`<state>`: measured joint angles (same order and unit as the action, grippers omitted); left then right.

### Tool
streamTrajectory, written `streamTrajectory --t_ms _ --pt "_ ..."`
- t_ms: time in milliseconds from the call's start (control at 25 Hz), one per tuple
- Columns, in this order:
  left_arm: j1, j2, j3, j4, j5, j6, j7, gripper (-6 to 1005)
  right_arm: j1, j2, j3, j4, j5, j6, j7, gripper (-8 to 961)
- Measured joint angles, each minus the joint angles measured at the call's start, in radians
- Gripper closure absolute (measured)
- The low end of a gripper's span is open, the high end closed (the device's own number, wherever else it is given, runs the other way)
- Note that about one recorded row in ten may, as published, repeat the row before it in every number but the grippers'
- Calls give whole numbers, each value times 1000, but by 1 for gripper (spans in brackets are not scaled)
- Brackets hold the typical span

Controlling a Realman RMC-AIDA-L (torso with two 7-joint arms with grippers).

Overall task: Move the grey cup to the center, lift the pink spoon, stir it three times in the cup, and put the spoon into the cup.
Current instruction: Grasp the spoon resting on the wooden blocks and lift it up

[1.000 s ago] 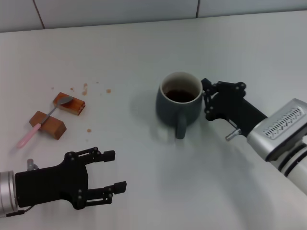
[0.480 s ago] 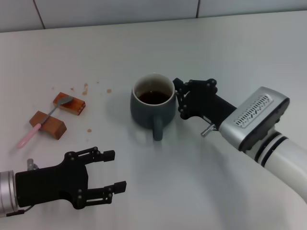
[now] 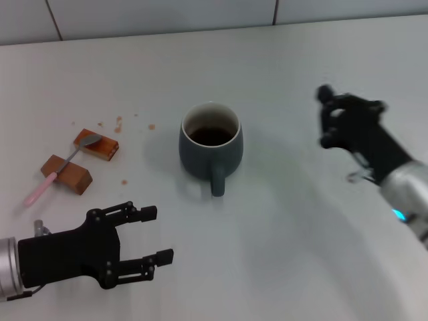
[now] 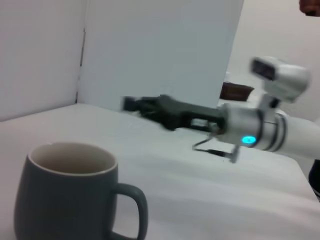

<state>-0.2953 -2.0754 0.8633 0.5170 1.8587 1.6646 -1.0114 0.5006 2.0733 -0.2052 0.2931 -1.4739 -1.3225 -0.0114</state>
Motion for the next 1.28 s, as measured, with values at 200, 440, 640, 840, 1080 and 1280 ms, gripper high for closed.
streamTrajectory --t_ms 200,440,640,840,1080,1280 --pt "4 2 0 0 -21 0 3 203 -111 1 -38 -246 -240 -254 434 944" --pt "7 3 -1 0 -35 -2 3 203 -176 4 -83 -508 -518 -479 649 942" --pt "27 3 -1 0 -100 11 11 203 -184 7 -94 -615 -619 -490 748 792" --pt "74 6 -3 -82 -410 87 -43 203 -178 8 -95 -622 -638 -463 758 616" --pt "137 16 -178 -191 -636 133 -328 203 -172 8 -95 -624 -640 -457 757 475" --pt "166 26 -254 -272 -635 65 -489 203 -170 8 -95 -635 -640 -457 754 338"
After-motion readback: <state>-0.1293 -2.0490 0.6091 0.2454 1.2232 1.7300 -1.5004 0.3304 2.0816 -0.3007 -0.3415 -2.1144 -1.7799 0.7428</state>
